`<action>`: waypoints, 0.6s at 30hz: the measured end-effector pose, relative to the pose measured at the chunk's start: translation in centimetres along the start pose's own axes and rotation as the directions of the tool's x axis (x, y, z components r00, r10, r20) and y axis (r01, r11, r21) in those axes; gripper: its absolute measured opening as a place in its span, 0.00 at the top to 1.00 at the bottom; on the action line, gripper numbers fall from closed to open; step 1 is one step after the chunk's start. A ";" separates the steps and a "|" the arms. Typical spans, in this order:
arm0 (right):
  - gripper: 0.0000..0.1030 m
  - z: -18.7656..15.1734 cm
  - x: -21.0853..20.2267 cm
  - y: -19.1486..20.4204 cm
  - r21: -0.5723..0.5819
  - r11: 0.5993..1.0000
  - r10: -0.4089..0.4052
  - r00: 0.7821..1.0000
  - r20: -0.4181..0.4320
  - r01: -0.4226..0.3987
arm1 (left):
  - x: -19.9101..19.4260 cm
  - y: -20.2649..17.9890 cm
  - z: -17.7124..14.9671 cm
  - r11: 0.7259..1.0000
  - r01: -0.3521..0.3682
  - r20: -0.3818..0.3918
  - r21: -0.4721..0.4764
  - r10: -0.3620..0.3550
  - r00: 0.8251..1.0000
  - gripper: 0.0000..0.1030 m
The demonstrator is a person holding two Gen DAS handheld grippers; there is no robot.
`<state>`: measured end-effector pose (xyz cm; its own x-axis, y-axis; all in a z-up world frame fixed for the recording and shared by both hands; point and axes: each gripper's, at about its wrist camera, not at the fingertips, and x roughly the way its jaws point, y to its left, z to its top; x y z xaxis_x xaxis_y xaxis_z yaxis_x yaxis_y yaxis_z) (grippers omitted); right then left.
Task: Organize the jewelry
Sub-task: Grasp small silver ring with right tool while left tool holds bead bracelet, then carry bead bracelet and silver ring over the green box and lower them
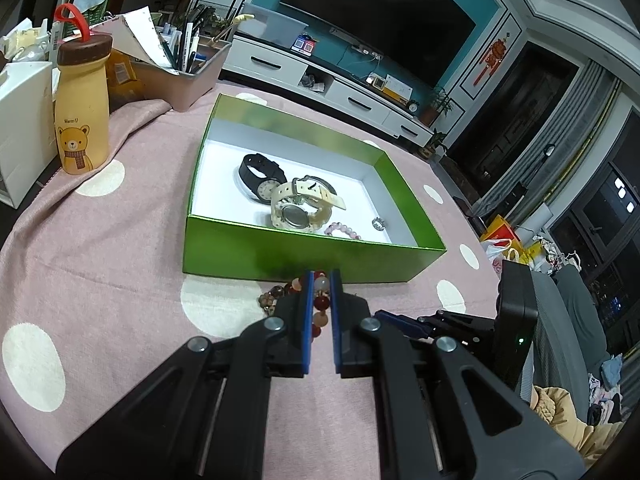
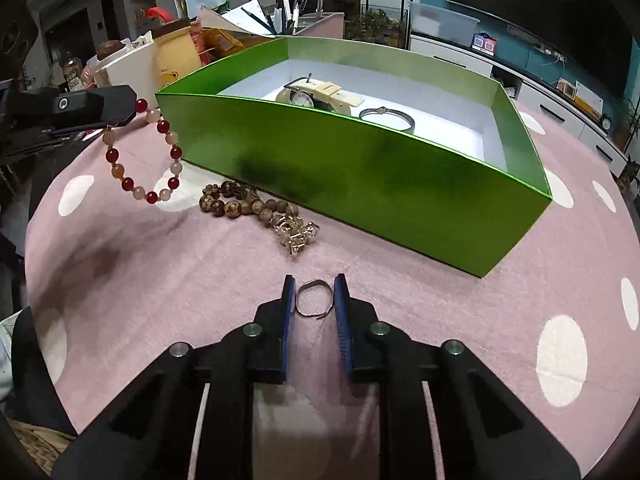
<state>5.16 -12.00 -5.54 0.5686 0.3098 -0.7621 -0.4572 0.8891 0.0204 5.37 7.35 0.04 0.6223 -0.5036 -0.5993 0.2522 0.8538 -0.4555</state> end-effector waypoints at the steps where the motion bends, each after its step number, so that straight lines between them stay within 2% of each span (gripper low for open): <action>1: 0.82 0.0 -0.1 0.2 -0.009 1.000 -0.008 1.000 0.000 0.008 | 0.0 0.0 0.0 1.000 0.000 0.000 -0.001 0.000 1.000 0.93; 5: 0.82 -0.4 -0.8 0.0 0.007 1.000 -0.001 1.000 0.015 0.001 | 0.1 0.0 -0.2 1.000 0.000 -0.003 0.000 0.000 1.000 0.93; 18: 0.81 1.0 -7.2 -1.9 0.057 0.998 -0.030 0.983 0.184 0.019 | -0.9 -0.8 0.9 1.000 -0.013 0.027 0.018 0.013 1.000 0.93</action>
<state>2.63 -15.56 0.55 0.6977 0.3400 -0.6306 -0.4062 0.9128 0.0427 5.27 7.22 1.58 0.6449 -0.4891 -0.5873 0.2577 0.8626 -0.4354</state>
